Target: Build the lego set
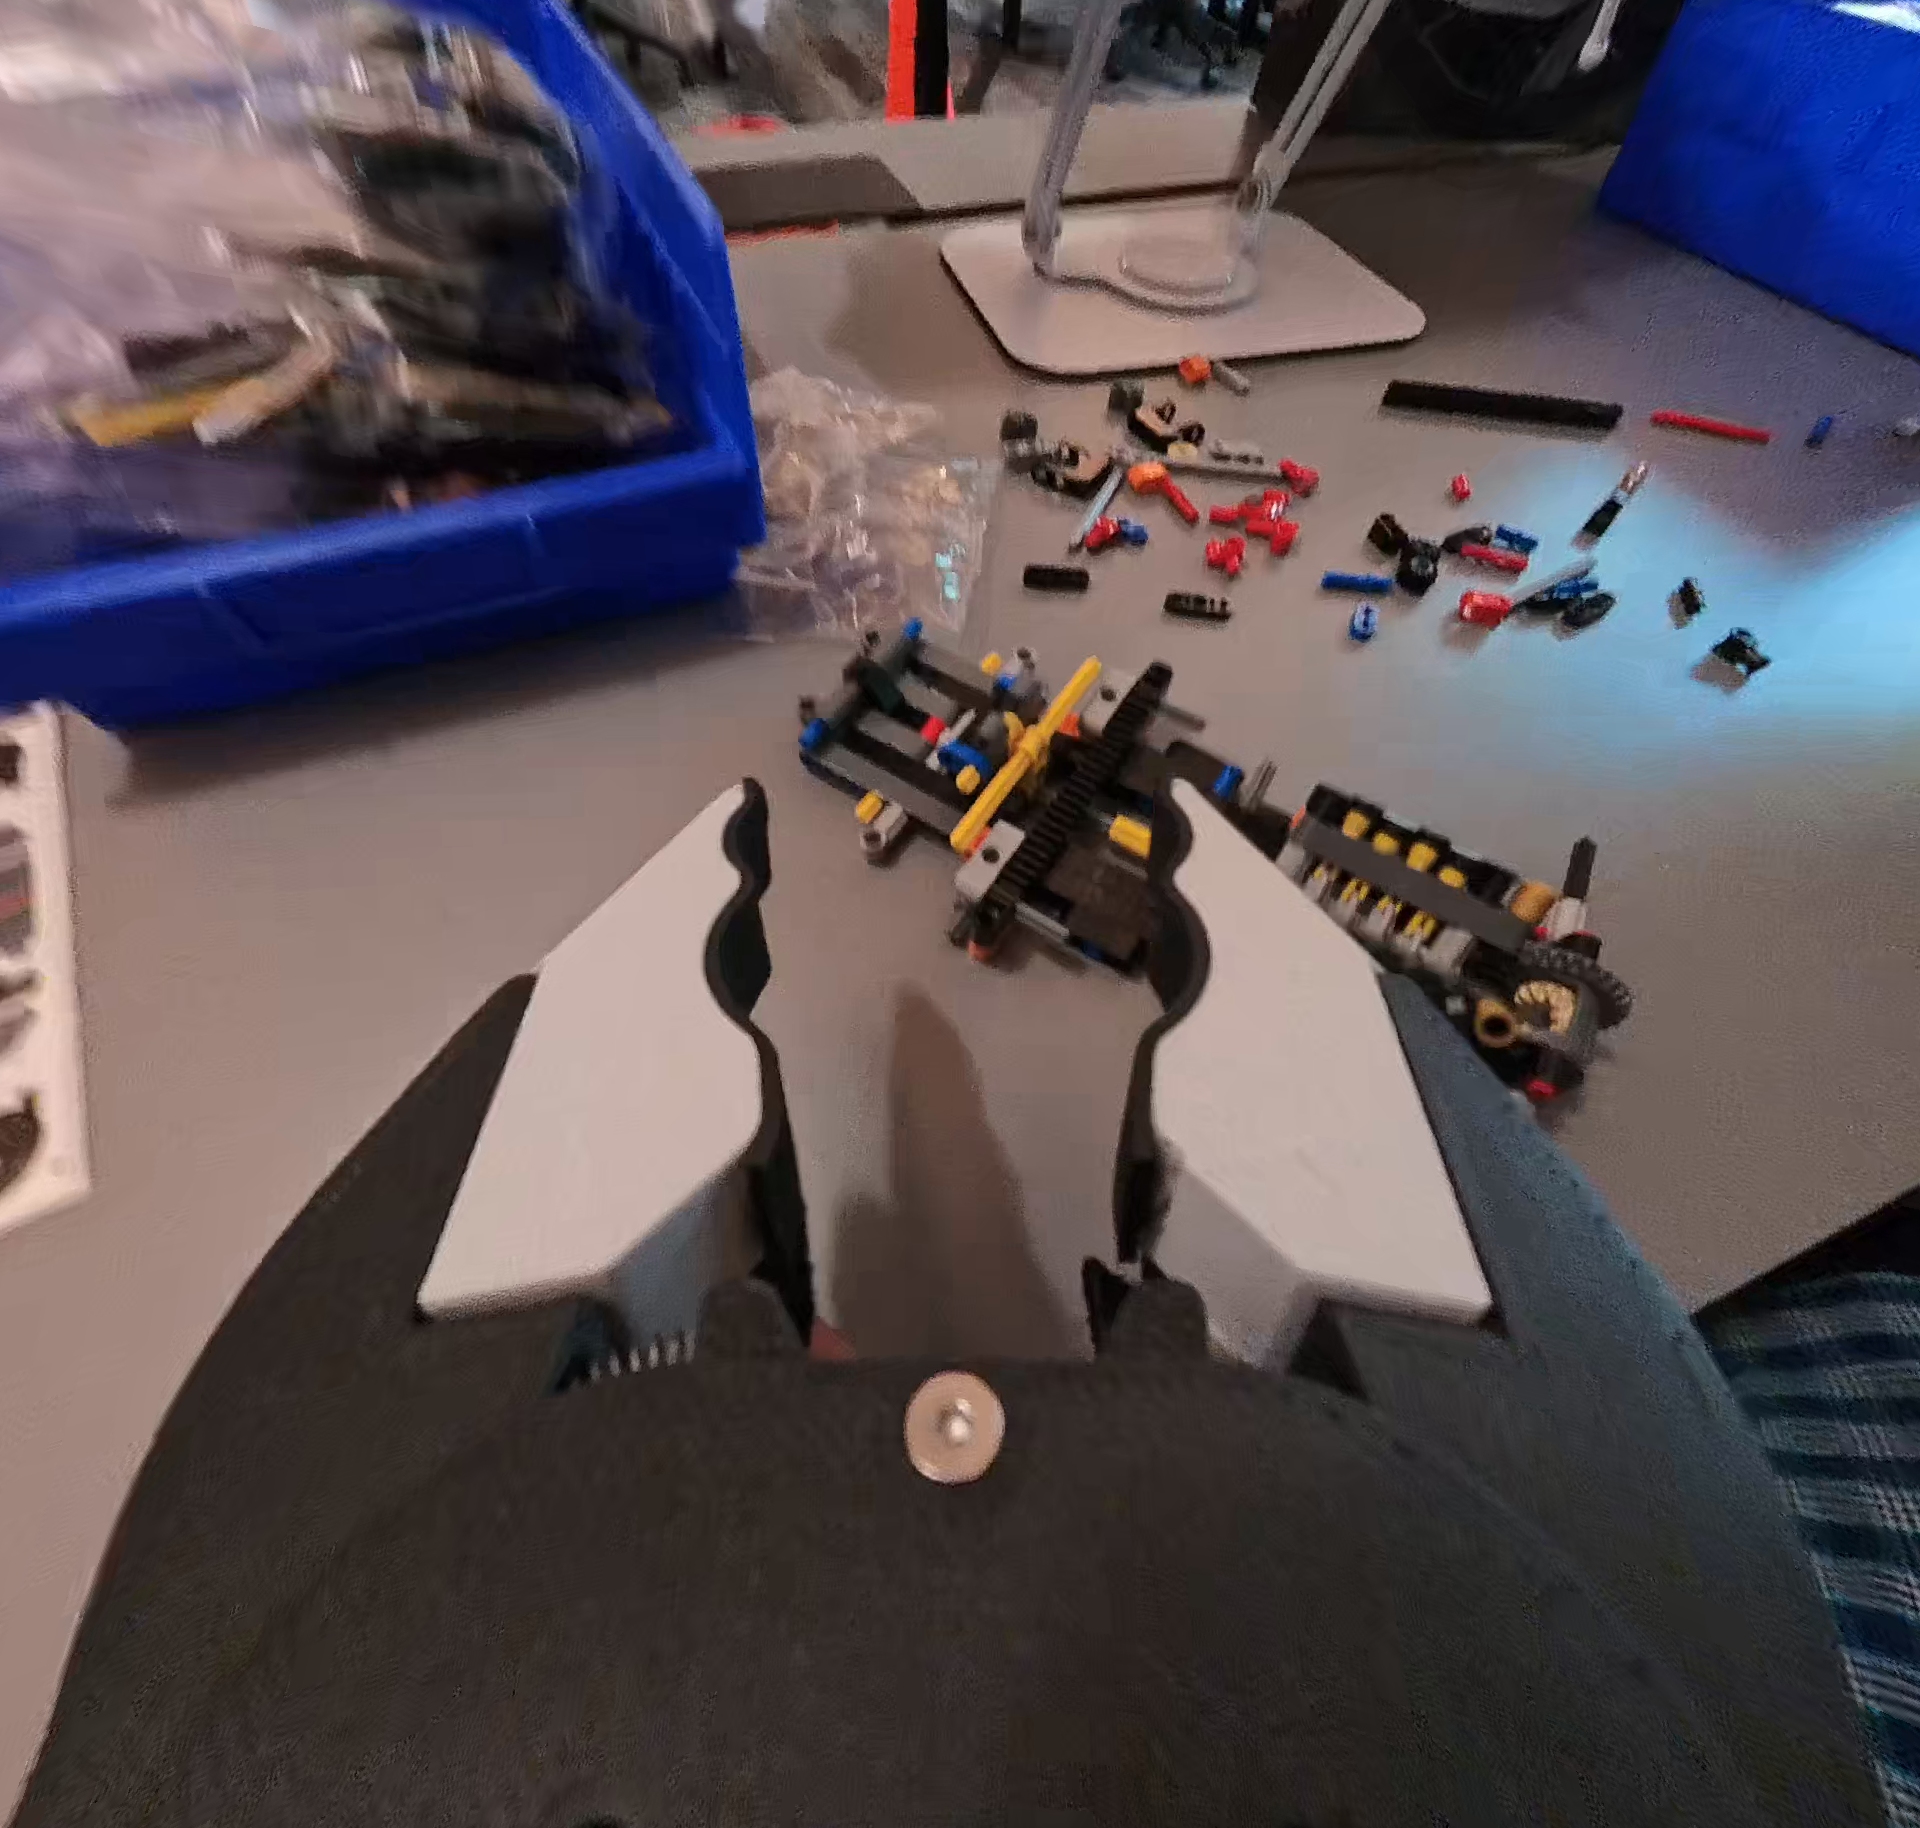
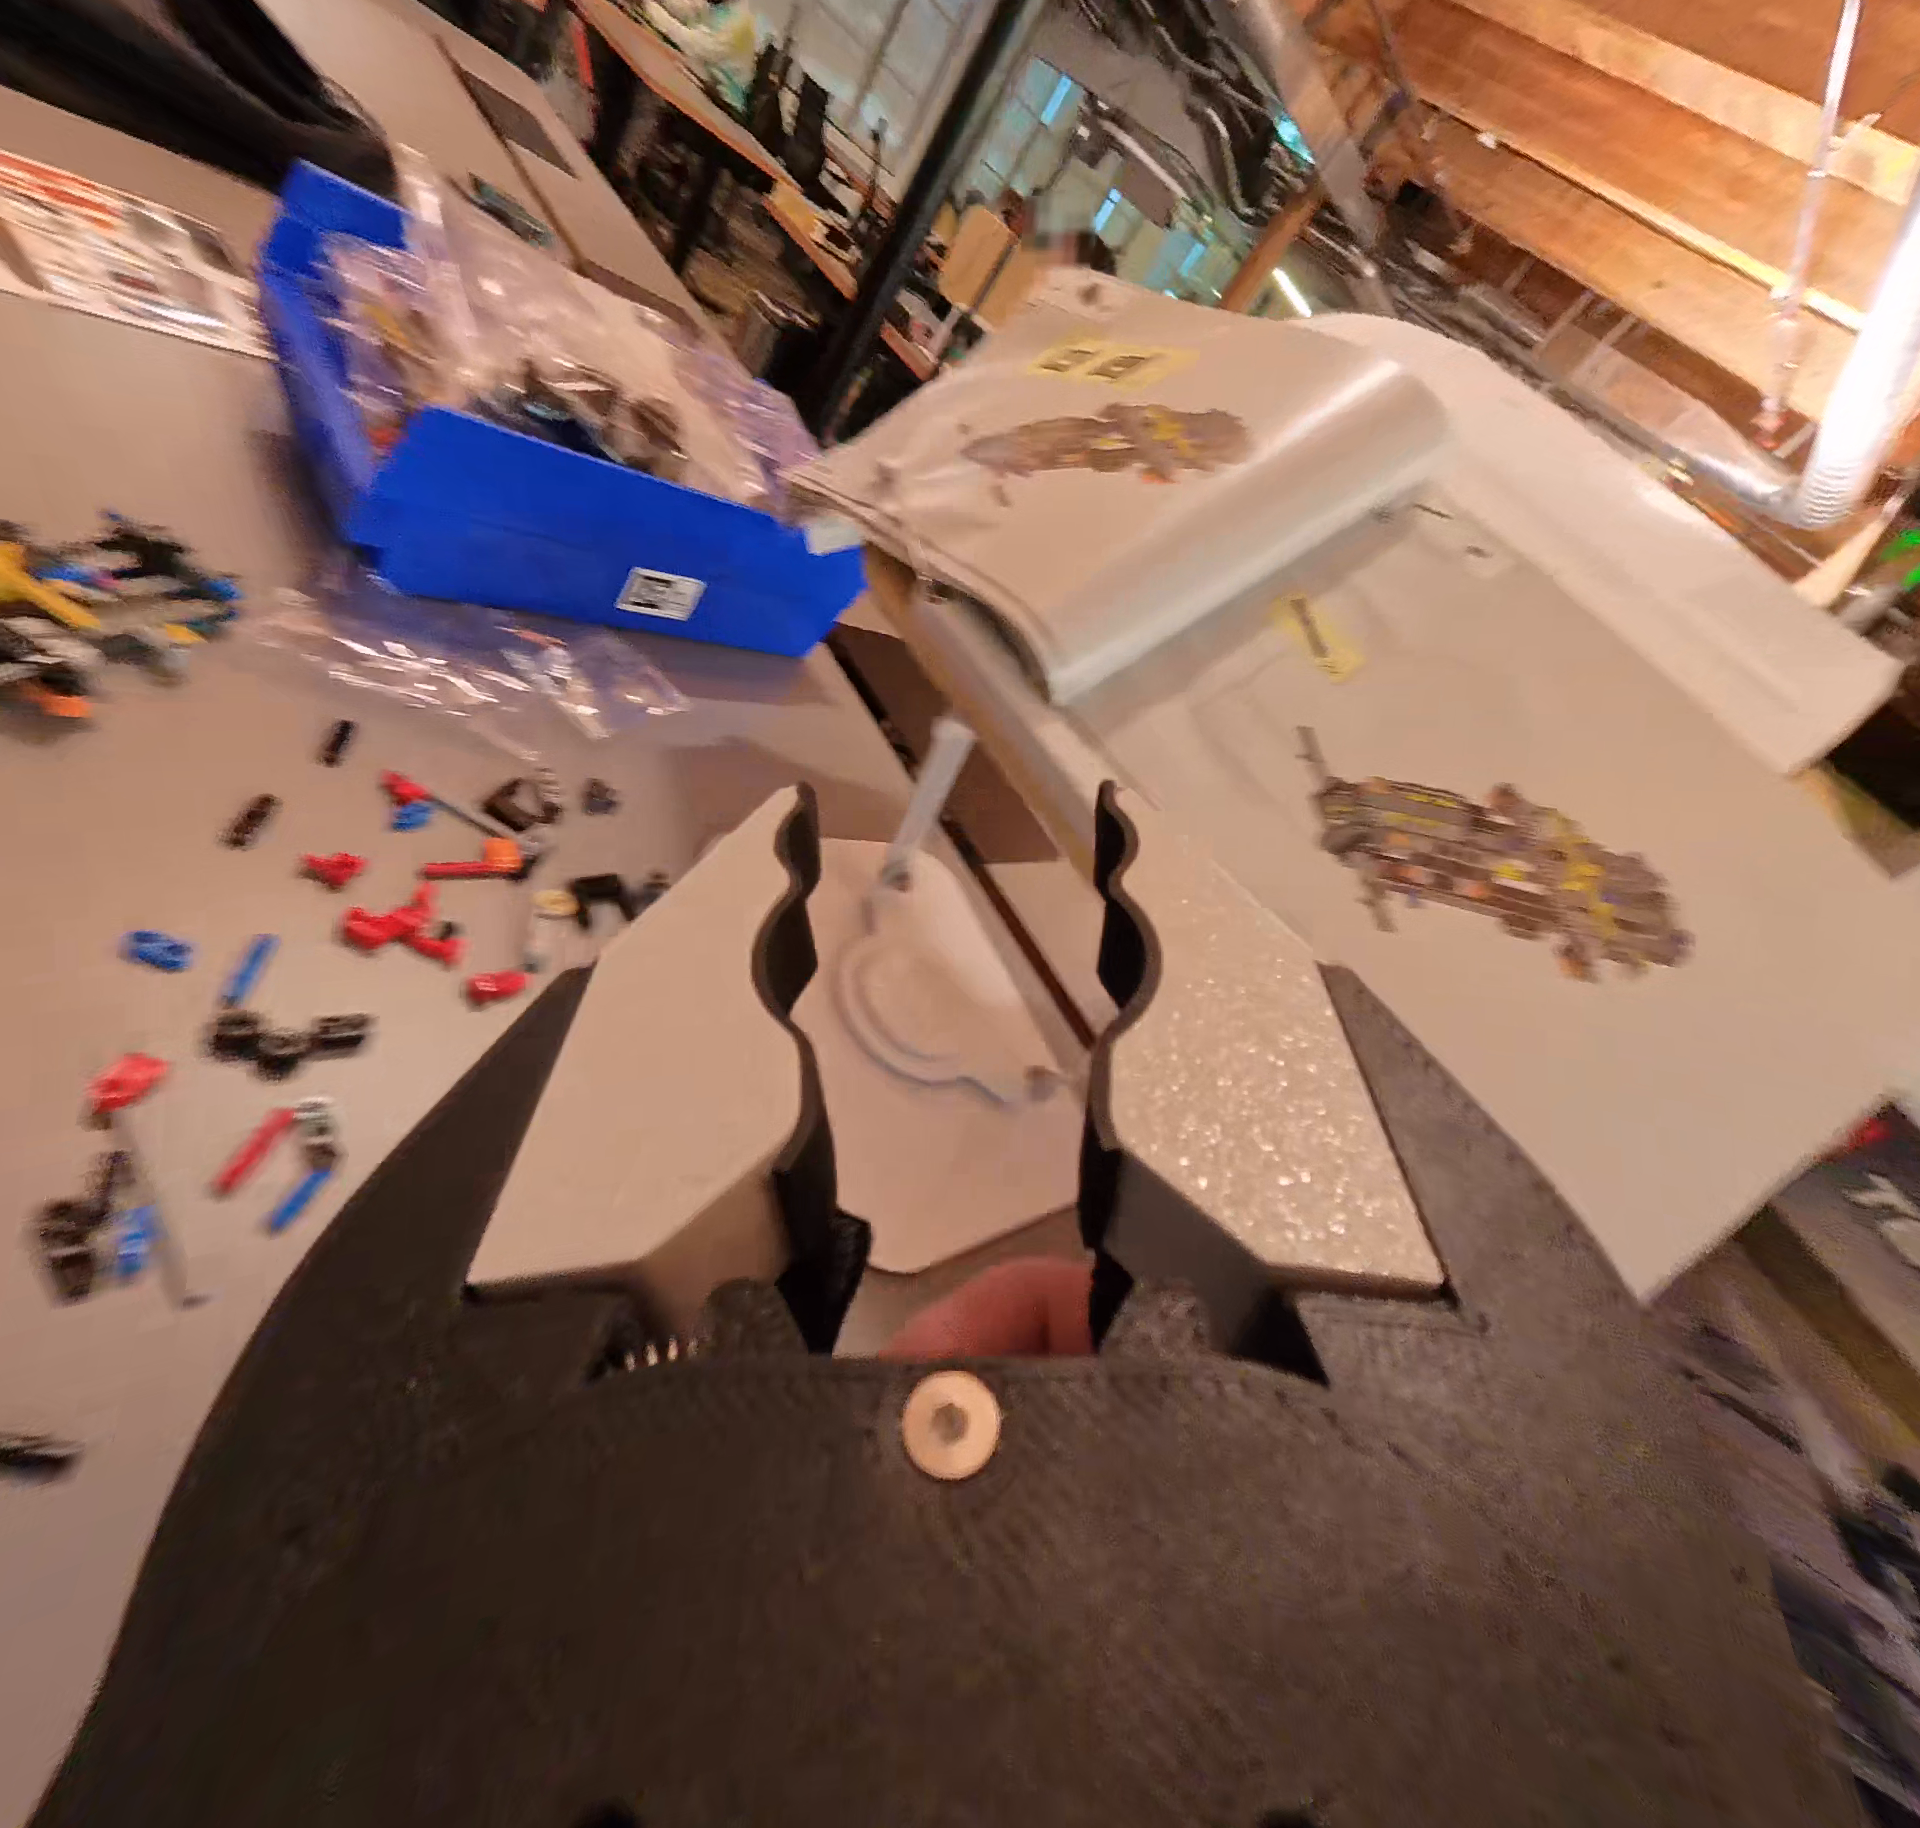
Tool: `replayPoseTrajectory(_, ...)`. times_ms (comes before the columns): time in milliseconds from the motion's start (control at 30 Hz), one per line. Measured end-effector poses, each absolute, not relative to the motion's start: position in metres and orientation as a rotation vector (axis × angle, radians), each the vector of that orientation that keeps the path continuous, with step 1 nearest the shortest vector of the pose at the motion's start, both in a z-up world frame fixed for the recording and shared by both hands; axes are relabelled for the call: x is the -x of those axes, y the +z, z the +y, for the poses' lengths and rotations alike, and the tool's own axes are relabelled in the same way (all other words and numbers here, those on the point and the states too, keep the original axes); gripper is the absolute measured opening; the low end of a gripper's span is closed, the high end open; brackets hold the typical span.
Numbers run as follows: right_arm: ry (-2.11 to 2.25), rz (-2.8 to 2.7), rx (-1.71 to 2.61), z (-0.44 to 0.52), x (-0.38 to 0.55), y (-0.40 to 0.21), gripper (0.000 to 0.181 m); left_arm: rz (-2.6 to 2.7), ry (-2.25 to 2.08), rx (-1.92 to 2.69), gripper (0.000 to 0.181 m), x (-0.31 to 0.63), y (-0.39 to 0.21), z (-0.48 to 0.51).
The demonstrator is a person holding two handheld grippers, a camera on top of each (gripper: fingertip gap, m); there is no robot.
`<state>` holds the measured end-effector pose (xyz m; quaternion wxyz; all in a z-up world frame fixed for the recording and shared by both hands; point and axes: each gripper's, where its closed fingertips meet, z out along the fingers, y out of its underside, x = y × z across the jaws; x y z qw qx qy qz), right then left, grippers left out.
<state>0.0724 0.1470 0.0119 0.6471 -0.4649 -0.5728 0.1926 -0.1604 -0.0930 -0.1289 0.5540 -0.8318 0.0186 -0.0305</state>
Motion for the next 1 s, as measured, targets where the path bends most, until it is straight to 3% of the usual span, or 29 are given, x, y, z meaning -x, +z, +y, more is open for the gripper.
replayPoseTrajectory(133, 0.326, -1.250, 1.102, 0.203, -0.087, 0.033, 0.053, 0.165, 0.030, 1.901, 0.070, 0.152, -0.085, -0.072)
replayPoseTrajectory(300, 0.313, -1.274, 1.212, 0.246, -0.099, 0.030, 0.040, 0.327, 0.055, 1.830, 0.068, 0.127, -0.034, -0.025)
replayPoseTrajectory(600, 0.094, -1.425, 1.171, 0.250, -0.092, -0.004, 0.032, 0.388, 0.101, 1.838, 0.058, 0.138, -0.020, 0.033)
replayPoseTrajectory(1000, 0.118, -1.260, 1.219, 0.338, -0.105, 0.083, 0.082, 0.524, 0.104, 1.707, 0.061, 0.090, 0.032, 0.122)
